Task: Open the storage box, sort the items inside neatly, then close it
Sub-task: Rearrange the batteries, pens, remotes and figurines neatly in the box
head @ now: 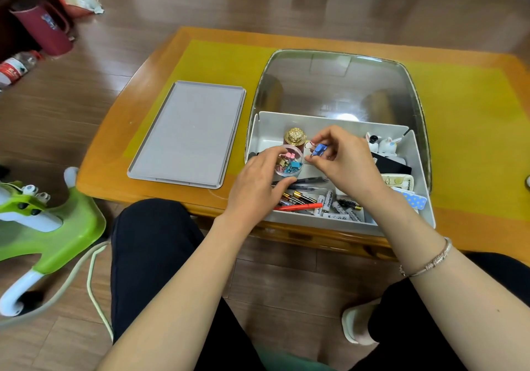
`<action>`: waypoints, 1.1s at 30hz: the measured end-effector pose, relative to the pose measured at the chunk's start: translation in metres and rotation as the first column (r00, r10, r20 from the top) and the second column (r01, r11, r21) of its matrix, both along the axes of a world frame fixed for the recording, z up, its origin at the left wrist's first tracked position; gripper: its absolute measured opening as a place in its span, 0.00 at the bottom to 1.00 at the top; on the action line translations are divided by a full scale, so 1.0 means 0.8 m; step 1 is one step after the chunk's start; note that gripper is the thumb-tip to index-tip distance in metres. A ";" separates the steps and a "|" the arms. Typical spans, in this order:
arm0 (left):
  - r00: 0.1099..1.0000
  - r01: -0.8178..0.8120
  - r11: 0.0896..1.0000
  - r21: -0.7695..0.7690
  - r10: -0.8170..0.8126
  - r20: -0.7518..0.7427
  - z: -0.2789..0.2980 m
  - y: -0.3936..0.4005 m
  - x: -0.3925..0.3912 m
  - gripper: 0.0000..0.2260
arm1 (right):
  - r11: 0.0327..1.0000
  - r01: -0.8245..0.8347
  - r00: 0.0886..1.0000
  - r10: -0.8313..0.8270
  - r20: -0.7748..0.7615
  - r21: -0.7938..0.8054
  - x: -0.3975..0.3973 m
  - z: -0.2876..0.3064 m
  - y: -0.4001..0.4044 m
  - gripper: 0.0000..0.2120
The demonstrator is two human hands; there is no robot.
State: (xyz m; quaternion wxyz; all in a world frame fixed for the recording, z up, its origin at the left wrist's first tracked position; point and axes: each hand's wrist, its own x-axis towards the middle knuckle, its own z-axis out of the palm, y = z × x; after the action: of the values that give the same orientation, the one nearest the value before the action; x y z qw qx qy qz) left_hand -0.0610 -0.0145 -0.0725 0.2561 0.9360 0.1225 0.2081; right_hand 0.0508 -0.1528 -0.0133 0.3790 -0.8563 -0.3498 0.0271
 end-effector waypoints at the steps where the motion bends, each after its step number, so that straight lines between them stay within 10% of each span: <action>1: 1.000 -0.011 1.000 -0.028 0.011 0.000 0.001 -0.001 -0.001 0.24 | 1.000 0.000 1.000 0.000 -0.004 0.013 -0.001 0.000 0.001 0.11; 12: 0.999 -0.042 0.998 -0.053 0.041 -0.024 -0.004 -0.001 0.001 0.26 | 0.991 -0.116 0.989 0.121 0.086 -0.071 -0.010 -0.001 0.021 0.23; 33: 0.999 0.022 1.000 0.006 -0.022 -0.030 0.000 -0.001 -0.001 0.25 | 0.996 -0.084 0.996 0.085 -0.019 0.036 -0.019 -0.022 0.015 0.08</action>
State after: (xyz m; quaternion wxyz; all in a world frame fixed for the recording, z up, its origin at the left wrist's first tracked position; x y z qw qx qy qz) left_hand -0.0617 -0.0150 -0.0725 0.2534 0.9411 0.1153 0.1918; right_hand 0.0357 -0.1410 -0.0308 0.3960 -0.8337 -0.3822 0.0455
